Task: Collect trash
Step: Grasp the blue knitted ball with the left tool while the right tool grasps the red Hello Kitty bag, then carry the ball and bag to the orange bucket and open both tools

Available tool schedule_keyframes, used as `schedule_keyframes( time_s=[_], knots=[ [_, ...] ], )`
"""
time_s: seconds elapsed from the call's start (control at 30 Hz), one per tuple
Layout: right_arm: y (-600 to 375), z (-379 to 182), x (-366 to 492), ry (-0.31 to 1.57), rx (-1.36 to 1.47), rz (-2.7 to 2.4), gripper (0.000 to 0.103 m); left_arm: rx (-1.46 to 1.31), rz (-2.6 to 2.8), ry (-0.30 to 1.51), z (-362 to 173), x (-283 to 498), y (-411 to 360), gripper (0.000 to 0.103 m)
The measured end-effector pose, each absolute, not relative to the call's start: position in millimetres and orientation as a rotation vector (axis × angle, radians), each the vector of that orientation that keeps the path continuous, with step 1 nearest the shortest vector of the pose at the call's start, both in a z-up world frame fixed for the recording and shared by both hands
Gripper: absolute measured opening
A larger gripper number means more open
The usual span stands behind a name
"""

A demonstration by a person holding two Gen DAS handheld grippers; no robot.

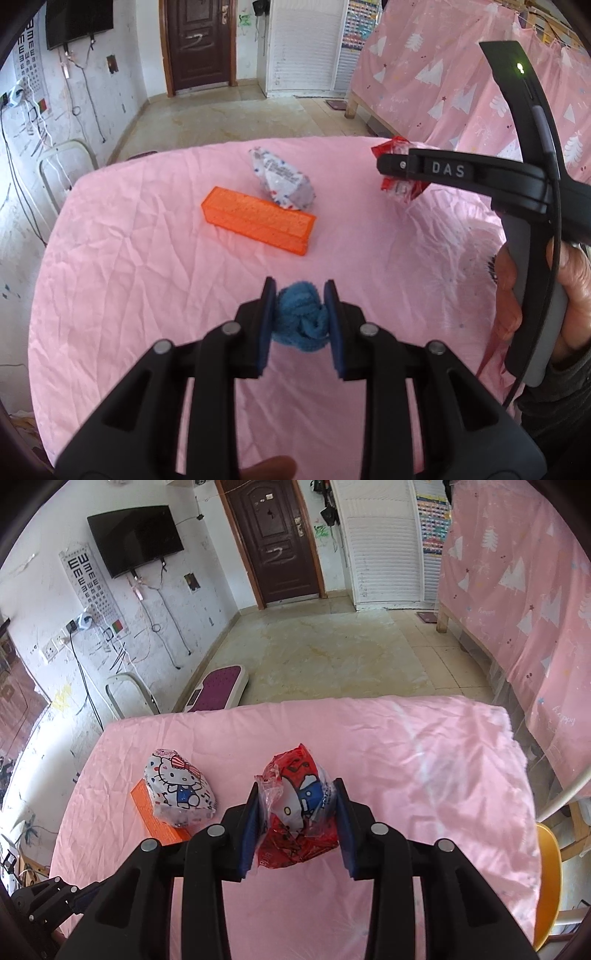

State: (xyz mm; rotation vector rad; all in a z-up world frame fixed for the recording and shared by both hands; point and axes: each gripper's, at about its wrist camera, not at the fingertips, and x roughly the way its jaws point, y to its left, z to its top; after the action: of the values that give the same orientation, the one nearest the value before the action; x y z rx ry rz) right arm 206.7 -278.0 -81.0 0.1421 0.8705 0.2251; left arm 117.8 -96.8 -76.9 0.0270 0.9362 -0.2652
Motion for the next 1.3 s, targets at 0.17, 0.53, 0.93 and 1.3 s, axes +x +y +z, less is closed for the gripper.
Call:
schedule_keyframes(
  time_s=[0.17,0.53,0.93,1.3],
  knots=[
    [-296.7,-73.4,194.2,0.846,0.158,0.216,0.027,0.053,-0.268,0.920,-70.0,111.0,-104.7,0.025],
    [-361.7,-58.5,156.6,0.774,0.234,0.161,0.027,0.128,-0.294,0.896,-56.9,98.4,-148.3,0.025],
    [-455.8,-54.2,113.0,0.695,0.312,0.054,0.027,0.199,-0.357,0.876,-41.3,93.7,-212.5,0.025],
    [-521.6,-73.0,88.7,0.692,0.347,-0.015,0.027,0.225,-0.462,0.875,-31.4,92.6,-282.3,0.025]
  ],
)
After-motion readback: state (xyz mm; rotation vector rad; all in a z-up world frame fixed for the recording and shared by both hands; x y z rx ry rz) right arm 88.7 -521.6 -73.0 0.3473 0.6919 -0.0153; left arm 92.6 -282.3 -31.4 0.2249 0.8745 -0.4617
